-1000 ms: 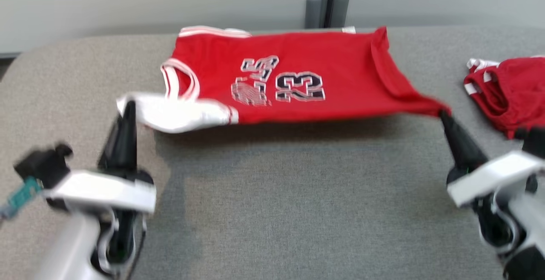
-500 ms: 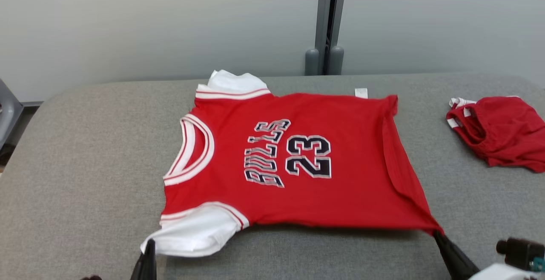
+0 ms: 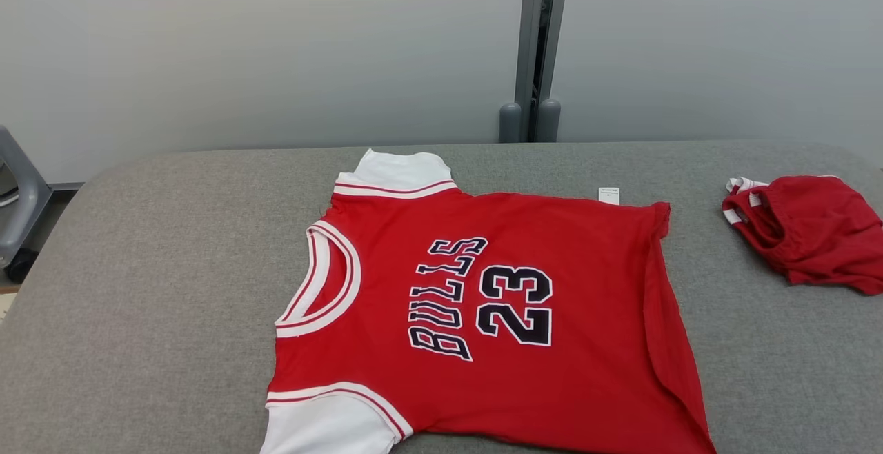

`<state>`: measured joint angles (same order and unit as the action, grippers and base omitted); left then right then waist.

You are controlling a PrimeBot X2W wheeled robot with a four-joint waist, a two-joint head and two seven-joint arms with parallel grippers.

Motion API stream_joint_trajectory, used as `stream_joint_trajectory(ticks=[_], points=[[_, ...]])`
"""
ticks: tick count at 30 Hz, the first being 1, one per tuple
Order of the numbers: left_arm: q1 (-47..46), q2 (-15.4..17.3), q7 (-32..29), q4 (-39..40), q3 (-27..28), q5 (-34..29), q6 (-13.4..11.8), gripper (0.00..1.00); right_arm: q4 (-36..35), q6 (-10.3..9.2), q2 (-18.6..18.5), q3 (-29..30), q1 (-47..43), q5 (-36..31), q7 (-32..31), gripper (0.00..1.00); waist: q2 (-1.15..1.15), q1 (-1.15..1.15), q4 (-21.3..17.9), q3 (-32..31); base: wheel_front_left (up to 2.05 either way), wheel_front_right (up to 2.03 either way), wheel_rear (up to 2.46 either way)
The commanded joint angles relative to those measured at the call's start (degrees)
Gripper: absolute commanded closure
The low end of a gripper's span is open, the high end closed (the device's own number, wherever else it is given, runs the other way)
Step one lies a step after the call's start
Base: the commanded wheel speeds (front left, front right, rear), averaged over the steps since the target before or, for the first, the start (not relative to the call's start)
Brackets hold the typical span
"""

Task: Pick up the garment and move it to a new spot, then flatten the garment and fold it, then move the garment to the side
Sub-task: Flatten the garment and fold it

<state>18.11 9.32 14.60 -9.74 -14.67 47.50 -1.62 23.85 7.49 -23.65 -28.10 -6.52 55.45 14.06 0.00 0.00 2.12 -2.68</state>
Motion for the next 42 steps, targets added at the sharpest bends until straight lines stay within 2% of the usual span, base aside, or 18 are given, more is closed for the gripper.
stream_joint_trajectory(ticks=[1,6,9,13,18,23,26,28,38,39,40,41,42], points=[[0.5,0.7,-0.3,1.0,-0.2,-0.5,-0.3,1.0,-0.7,0.01,0.1,0.6,-1.4,-0.4,-0.5,1.0,0.0,0.0,0.0,0.1,0.0,0.0,0.0],[-1.0,1.7,-1.3,2.3,-1.2,-1.6,-0.3,1.0,-2.6,0.01,1.2,2.6,-1.8,-0.8,-1.6,1.0,0.0,0.0,-0.8,0.4,0.0,0.0,0.0],[-3.5,2.7,-2.1,2.9,-1.5,-2.3,0.5,1.0,-4.1,0.01,1.5,3.3,-0.2,-1.0,-2.6,1.0,0.0,0.0,-1.8,0.7,0.0,0.0,0.0],[-9.3,5.1,-4.4,3.1,-1.7,-3.7,1.3,1.0,-6.0,0.01,2.9,4.2,3.8,0.3,-4.7,1.0,0.0,0.0,-4.0,1.5,0.0,0.0,0.0],[-17.6,7.5,-7.0,0.9,-1.3,-4.5,2.2,1.0,-4.7,0.01,4.5,5.0,9.1,1.5,-7.3,1.0,0.0,0.0,-6.0,3.7,0.0,0.0,0.0],[-25.0,9.0,-8.8,-3.3,-1.5,-5.3,3.8,1.0,-2.4,0.01,5.7,4.4,14.4,1.1,-8.8,1.0,0.0,0.0,-7.3,6.4,0.0,0.0,0.0],[-32.4,9.4,-9.5,-9.1,-1.9,-5.8,5.4,1.0,0.7,0.01,6.6,3.4,19.6,0.3,-8.9,1.0,0.0,0.0,-8.5,8.6,0.0,0.0,0.0],[-34.0,9.6,-9.7,-11.0,-2.1,-6.1,5.7,1.0,1.7,0.01,6.8,3.1,20.9,0.0,-9.0,1.0,0.0,0.0,-8.7,9.1,0.0,0.0,0.0],[-46.0,9.6,-7.3,-26.3,-5.3,-7.8,8.5,1.0,9.7,0.01,8.1,-1.3,30.0,-1.2,-6.4,1.0,0.0,0.0,-9.7,12.2,0.0,0.0,0.0],[-46.7,9.6,-6.6,-27.6,-5.8,-8.1,8.6,1.0,10.1,0.01,8.2,-1.6,30.5,-0.9,-6.0,0.95,0.0,0.0,-9.6,12.3,0.0,0.0,0.0],[-47.3,9.5,-5.9,-28.8,-6.0,-8.3,8.6,0.94,10.3,0.01,8.1,-2.3,31.0,-1.3,-5.3,0.35,0.0,0.0,-9.5,12.3,0.0,0.0,0.0],[-47.8,9.2,-5.1,-30.0,-6.3,-8.5,8.7,0.07,10.8,0.01,7.9,-3.0,31.3,-1.4,-4.9,0.0,0.0,0.0,-9.4,12.2,0.0,0.0,0.0],[-48.2,9.0,-4.2,-30.9,-6.6,-8.8,8.7,0.0,11.2,0.01,7.8,-3.6,31.3,-1.4,-4.3,0.0,0.0,0.0,-9.2,11.9,0.0,0.0,0.0]])
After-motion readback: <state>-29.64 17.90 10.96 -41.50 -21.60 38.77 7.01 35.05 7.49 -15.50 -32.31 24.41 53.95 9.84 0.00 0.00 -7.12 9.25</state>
